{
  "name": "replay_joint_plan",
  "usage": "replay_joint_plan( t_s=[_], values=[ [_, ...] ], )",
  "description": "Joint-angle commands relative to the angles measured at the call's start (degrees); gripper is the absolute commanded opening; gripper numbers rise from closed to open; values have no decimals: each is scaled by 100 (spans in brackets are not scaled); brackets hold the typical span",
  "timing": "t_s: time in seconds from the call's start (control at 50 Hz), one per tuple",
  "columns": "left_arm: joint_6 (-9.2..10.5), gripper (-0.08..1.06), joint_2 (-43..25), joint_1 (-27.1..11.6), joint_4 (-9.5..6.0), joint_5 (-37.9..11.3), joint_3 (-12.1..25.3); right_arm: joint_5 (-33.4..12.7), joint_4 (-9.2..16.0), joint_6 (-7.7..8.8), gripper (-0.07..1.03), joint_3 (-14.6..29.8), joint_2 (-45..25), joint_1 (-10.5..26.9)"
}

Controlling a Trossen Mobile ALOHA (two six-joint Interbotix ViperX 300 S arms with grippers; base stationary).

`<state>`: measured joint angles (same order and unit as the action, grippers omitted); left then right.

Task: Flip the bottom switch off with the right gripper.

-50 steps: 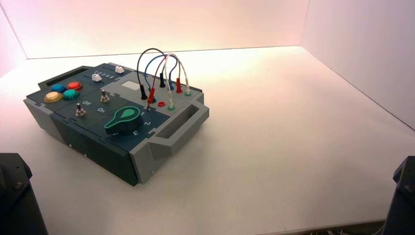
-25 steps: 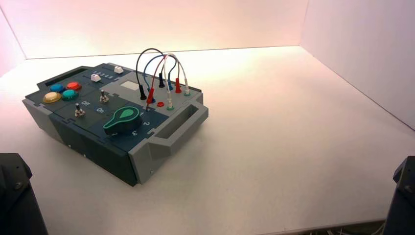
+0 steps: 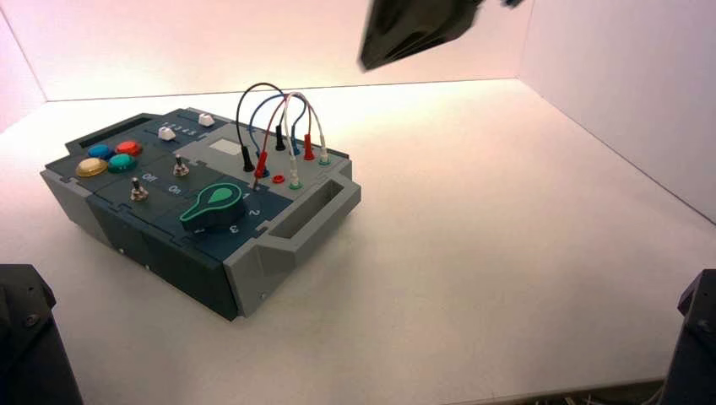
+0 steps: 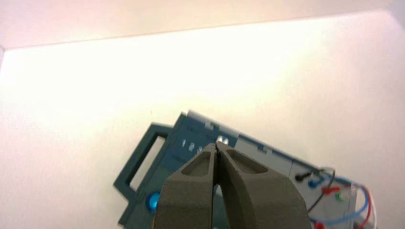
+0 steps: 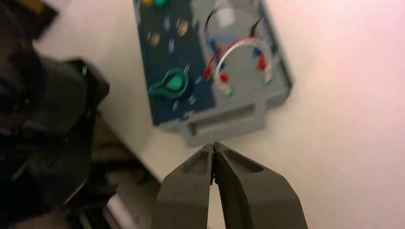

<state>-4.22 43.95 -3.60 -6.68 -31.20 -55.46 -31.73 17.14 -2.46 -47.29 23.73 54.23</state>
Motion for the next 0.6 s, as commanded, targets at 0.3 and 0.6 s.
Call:
replay_joint_plan(
  t_s=[0.3,0.6],
  values=[
    [-97,-3,44,0,185,-325,26,-817,422,97,-2,729,-1230,53],
    [-97,-3,26,9,185,-193,97,-1187,413,290,-2,1494,-2514,62]
  ],
)
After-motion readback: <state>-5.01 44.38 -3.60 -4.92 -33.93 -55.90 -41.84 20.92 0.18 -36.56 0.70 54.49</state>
